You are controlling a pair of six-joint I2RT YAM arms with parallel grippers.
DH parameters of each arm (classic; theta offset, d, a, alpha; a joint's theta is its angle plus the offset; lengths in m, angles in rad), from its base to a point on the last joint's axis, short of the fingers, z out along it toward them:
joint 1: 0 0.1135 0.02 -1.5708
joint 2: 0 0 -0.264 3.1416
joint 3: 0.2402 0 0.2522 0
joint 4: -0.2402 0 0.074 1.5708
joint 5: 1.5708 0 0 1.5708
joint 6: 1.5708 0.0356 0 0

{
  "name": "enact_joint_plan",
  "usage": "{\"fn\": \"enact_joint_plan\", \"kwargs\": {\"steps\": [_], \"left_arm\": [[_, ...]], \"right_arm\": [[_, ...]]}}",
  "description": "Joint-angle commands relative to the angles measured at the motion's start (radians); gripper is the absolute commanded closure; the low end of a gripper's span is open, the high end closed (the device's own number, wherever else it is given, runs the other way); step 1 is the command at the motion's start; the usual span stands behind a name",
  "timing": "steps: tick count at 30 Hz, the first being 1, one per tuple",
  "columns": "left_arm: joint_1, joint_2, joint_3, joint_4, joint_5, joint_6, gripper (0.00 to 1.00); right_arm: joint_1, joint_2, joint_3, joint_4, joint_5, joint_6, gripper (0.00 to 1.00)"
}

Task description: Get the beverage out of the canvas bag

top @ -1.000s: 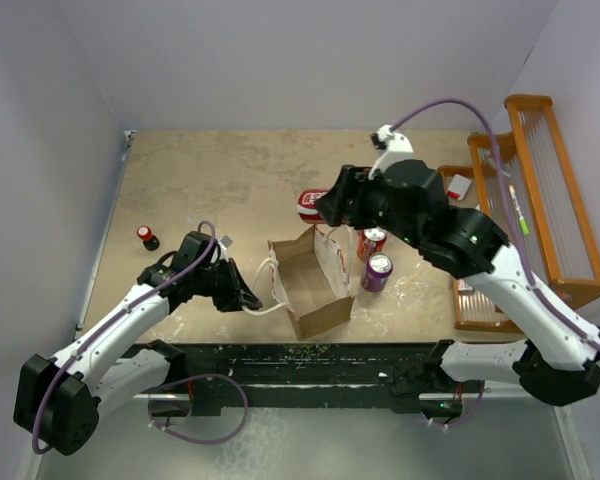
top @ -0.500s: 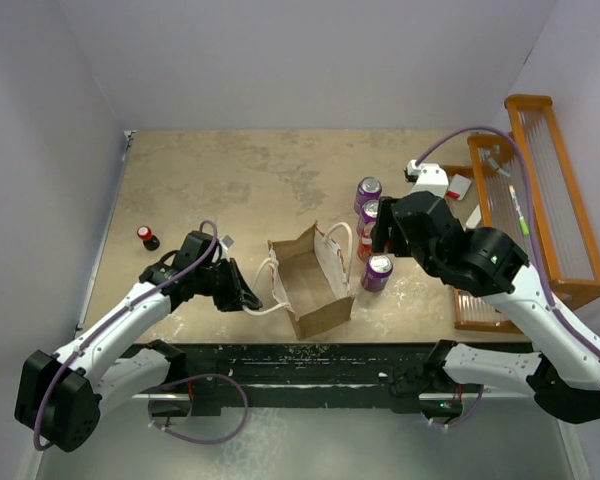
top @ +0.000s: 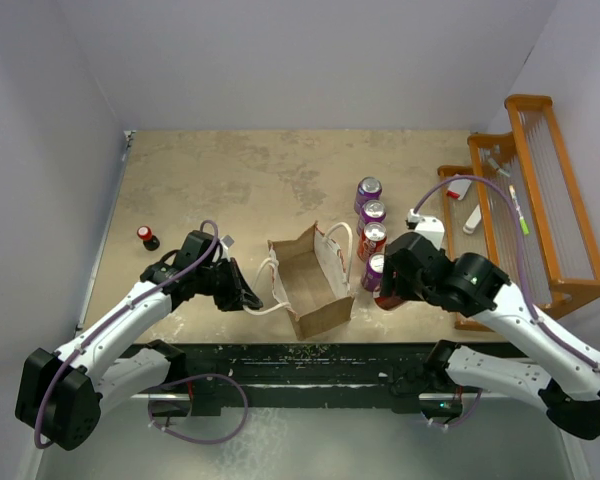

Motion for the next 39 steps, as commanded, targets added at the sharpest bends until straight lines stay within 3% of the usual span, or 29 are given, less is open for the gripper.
{"fn": "enact_joint_plan", "kwargs": {"steps": [1,10,14,22,30,39], "left_arm": [[0.002,-0.009,0.033,0.028,0.01,0.0,1.0],[0.001,-0.044,0.033,0.011,0.013,-0.017,1.0],[0.001,-0.06,0.03,-0.006,0.005,-0.017,1.0],[0.002,-0.068,0.028,-0.012,0.012,-0.022,1.0],[0.001,-0.059,0.032,-0.019,0.016,-0.016,1.0],[0.001,-0.052,0.042,-0.023,0.025,-0.005,0.84]], "right_arm": [[0.002,0.007,-0.054,0.14,0.006,0.057,1.0],[0.003,0.151,-0.22,0.253,0.028,0.185,1.0],[0.004,0.207,-0.232,0.271,0.095,0.158,1.0],[0.004,0.216,-0.306,0.351,0.104,0.193,0.97],[0.004,0.209,-0.358,0.367,0.096,0.2,0.71],[0.004,0.183,-0.375,0.392,0.061,0.19,0.52]]}}
